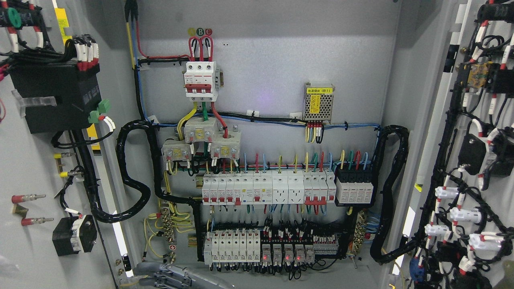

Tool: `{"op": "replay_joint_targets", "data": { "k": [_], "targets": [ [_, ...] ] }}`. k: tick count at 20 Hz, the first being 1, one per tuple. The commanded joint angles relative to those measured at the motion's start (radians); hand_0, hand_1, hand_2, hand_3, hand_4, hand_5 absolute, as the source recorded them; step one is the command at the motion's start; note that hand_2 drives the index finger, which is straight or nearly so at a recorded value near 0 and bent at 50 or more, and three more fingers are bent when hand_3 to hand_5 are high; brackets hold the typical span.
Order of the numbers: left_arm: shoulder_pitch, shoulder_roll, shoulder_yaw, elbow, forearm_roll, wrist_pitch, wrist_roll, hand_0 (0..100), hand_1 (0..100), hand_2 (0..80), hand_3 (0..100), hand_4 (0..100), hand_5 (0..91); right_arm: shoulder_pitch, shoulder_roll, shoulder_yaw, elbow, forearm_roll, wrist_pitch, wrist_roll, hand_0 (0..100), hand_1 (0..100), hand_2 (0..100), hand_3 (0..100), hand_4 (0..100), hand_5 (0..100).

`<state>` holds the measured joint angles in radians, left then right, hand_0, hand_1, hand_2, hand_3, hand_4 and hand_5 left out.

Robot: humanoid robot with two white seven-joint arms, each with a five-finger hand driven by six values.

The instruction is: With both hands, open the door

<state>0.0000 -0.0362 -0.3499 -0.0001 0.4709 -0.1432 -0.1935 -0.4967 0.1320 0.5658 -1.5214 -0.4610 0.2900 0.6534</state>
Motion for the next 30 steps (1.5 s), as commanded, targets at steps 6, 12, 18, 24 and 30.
{"op": "replay_joint_targets", "data": {
  "k": [6,12,18,24,30],
  "targets": [
    [0.008,-0.004,0.002,0.025,0.002,0.001,0.000,12,56,0.0,0,0,0.0,0.000,0.017,0.216,-0.022,-0.021,-0.006,-0.012,0,50,4,0,0,0],
    [0.006,-0.004,0.002,0.025,0.002,0.001,0.000,12,56,0.0,0,0,0.0,-0.014,0.017,0.298,-0.019,-0.022,-0.002,-0.024,0,50,4,0,0,0],
    [0.008,0.001,0.002,0.026,0.009,0.005,0.000,12,56,0.0,0,0,0.0,-0.042,0.021,0.350,-0.011,-0.134,-0.003,-0.050,0,50,4,0,0,0],
    [0.015,0.001,0.002,0.025,0.008,0.007,0.000,12,56,0.0,0,0,0.0,-0.042,0.021,0.348,-0.005,-0.137,-0.011,-0.070,0,50,4,0,0,0],
    [0.024,0.002,0.000,-0.017,0.002,0.001,0.000,12,56,0.0,0,0,0.0,0.006,0.005,0.202,0.047,-0.119,-0.012,-0.069,0,50,4,0,0,0]
  ]
}}
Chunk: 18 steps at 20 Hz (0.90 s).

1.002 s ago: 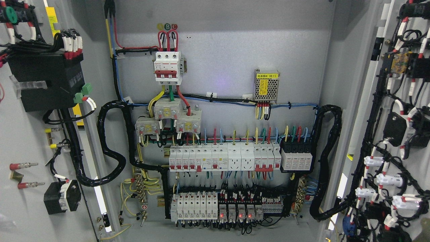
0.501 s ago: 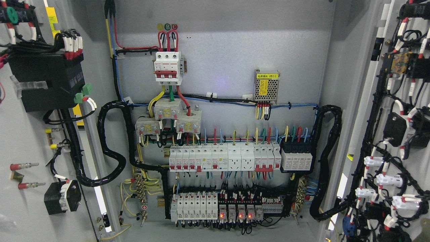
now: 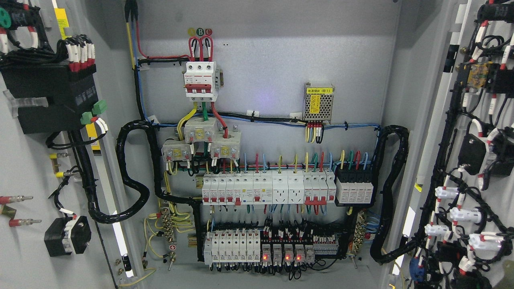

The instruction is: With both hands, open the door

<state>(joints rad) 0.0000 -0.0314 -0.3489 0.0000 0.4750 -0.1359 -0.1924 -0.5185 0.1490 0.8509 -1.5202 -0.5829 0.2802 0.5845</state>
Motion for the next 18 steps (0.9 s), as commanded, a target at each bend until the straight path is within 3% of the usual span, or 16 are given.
{"op": "replay_joint_targets", "data": {
  "k": [1,5,6,9,13,16,18],
  "targets": [
    [0.034,-0.001,-0.001,-0.038,-0.003,-0.007,-0.001,12,56,0.0,0,0,0.0,0.046,-0.028,-0.111,0.042,0.003,-0.004,0.000,0,50,4,0,0,0],
    [0.133,0.028,-0.001,-0.254,-0.003,-0.005,-0.001,12,56,0.0,0,0,0.0,0.147,-0.156,-0.188,-0.092,0.038,-0.025,-0.003,0,50,4,0,0,0],
    [0.164,0.042,0.001,-0.340,-0.003,-0.005,-0.001,12,56,0.0,0,0,0.0,0.194,-0.205,-0.208,-0.130,0.081,-0.048,-0.003,0,50,4,0,0,0],
    [0.189,0.071,0.001,-0.558,0.002,-0.005,-0.001,12,56,0.0,0,0,0.0,0.325,-0.290,-0.277,-0.210,0.222,-0.181,0.000,0,50,4,0,0,0],
    [0.225,0.143,0.002,-0.834,-0.001,-0.002,-0.033,12,56,0.0,0,0,0.0,0.520,-0.313,-0.441,-0.265,0.282,-0.347,-0.002,0,50,4,0,0,0],
    [0.290,0.188,0.019,-1.039,-0.004,0.001,-0.039,12,56,0.0,0,0,0.0,0.664,-0.354,-0.527,-0.297,0.284,-0.501,-0.003,0,50,4,0,0,0],
    [0.320,0.203,0.045,-1.145,-0.004,0.007,-0.039,12,56,0.0,0,0,0.0,0.771,-0.399,-0.576,-0.343,0.278,-0.564,-0.002,0,50,4,0,0,0]
  ]
}}
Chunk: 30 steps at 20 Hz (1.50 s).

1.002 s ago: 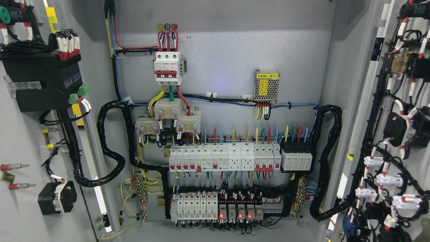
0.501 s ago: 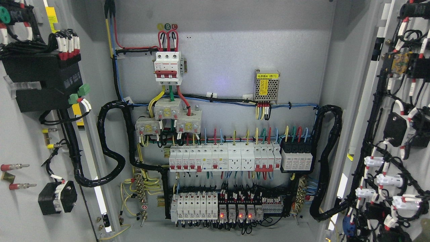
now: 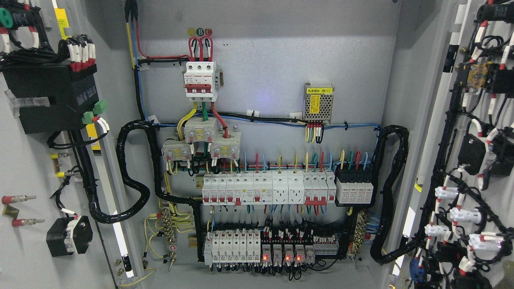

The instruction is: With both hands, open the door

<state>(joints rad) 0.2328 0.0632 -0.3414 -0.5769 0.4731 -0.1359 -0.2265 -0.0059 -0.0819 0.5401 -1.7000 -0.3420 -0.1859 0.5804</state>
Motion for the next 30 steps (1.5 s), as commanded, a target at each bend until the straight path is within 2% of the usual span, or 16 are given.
{"op": "replay_joint_targets", "data": {
  "k": [1,3,5,7,10,11,13,15,16,19,22,24,27,30],
  "targets": [
    [0.095,0.113,0.068,-0.610,-0.001,0.009,-0.005,12,56,0.0,0,0,0.0,0.317,-0.188,-0.284,-0.197,0.035,-0.125,0.002,0,50,4,0,0,0],
    [0.105,0.122,0.119,-0.696,0.001,0.036,-0.007,12,56,0.0,0,0,0.0,0.423,-0.196,-0.327,-0.268,0.032,-0.171,-0.001,0,50,4,0,0,0],
    [0.120,0.154,0.124,-0.783,0.001,0.074,-0.008,12,56,0.0,0,0,0.0,0.484,-0.197,-0.354,-0.326,0.029,-0.196,-0.002,0,50,4,0,0,0],
    [0.149,0.173,0.124,-0.888,0.001,0.078,-0.007,12,56,0.0,0,0,0.0,0.529,-0.194,-0.396,-0.368,0.029,-0.228,-0.002,0,50,4,0,0,0],
    [0.189,0.205,0.127,-1.064,-0.001,0.079,-0.007,12,56,0.0,0,0,0.0,0.543,-0.187,-0.460,-0.379,0.021,-0.259,-0.004,0,50,4,0,0,0],
    [0.194,0.222,0.128,-1.110,-0.001,0.079,-0.007,12,56,0.0,0,0,0.0,0.543,-0.185,-0.483,-0.380,0.015,-0.270,-0.013,0,50,4,0,0,0],
    [0.180,0.242,0.133,-1.155,-0.001,0.075,-0.007,12,56,0.0,0,0,0.0,0.543,-0.179,-0.514,-0.389,-0.034,-0.299,-0.075,0,50,4,0,0,0],
    [0.178,0.265,0.137,-1.208,0.001,0.071,-0.008,12,56,0.0,0,0,0.0,0.544,-0.176,-0.522,-0.391,-0.043,-0.316,-0.126,0,50,4,0,0,0],
    [0.186,0.280,0.137,-1.244,0.001,0.071,-0.008,12,56,0.0,0,0,0.0,0.544,-0.176,-0.520,-0.391,-0.043,-0.334,-0.135,0,50,4,0,0,0],
    [0.223,0.308,0.140,-1.368,0.001,0.055,-0.008,12,56,0.0,0,0,0.0,0.543,-0.174,-0.519,-0.392,-0.045,-0.406,-0.139,0,50,4,0,0,0],
    [0.253,0.313,0.140,-1.432,-0.001,-0.013,-0.014,12,56,0.0,0,0,0.0,0.541,-0.176,-0.516,-0.392,-0.045,-0.474,-0.139,0,50,4,0,0,0],
    [0.264,0.328,0.142,-1.436,-0.001,-0.091,-0.045,12,56,0.0,0,0,0.0,0.531,-0.176,-0.520,-0.392,-0.045,-0.483,-0.139,0,50,4,0,0,0],
    [0.264,0.345,0.182,-1.436,-0.001,-0.148,-0.129,12,56,0.0,0,0,0.0,0.509,-0.171,-0.519,-0.392,-0.043,-0.486,-0.139,0,50,4,0,0,0],
    [0.266,0.343,0.219,-1.448,-0.001,-0.191,-0.143,12,56,0.0,0,0,0.0,0.491,-0.171,-0.519,-0.392,-0.043,-0.512,-0.137,0,50,4,0,0,0]
  ]
}}
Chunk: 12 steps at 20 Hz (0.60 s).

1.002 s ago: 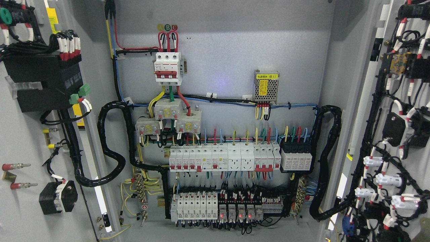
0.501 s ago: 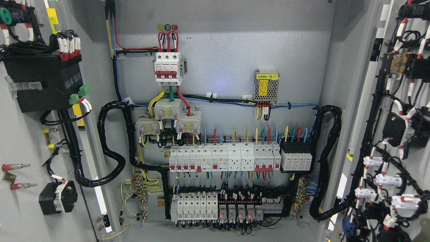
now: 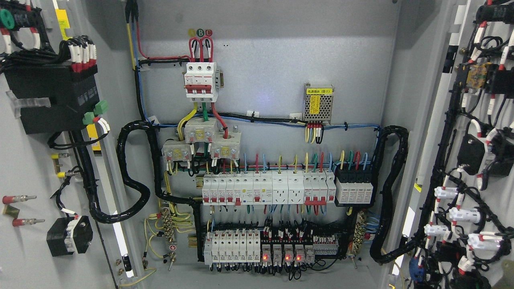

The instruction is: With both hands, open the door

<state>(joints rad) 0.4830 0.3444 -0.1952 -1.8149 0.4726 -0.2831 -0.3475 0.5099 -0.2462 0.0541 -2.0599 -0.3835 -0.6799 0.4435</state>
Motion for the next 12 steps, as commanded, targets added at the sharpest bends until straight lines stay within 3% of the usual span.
{"op": "replay_joint_targets", "data": {
  "k": [1,9,12],
  "targets": [
    [0.016,0.062,0.089,-0.212,0.000,-0.068,-0.025,12,56,0.0,0,0,0.0,-0.036,-0.007,-0.033,-0.031,-0.001,-0.015,-0.002,0,50,4,0,0,0],
    [0.006,0.001,0.213,-0.207,0.027,-0.104,-0.044,12,56,0.0,0,0,0.0,-0.071,-0.002,-0.100,-0.029,-0.006,0.008,-0.002,0,50,4,0,0,0],
    [0.005,-0.018,0.255,-0.207,0.049,-0.107,-0.093,12,56,0.0,0,0,0.0,-0.076,0.018,-0.129,-0.029,-0.017,0.008,-0.003,0,50,4,0,0,0]
  ]
}}
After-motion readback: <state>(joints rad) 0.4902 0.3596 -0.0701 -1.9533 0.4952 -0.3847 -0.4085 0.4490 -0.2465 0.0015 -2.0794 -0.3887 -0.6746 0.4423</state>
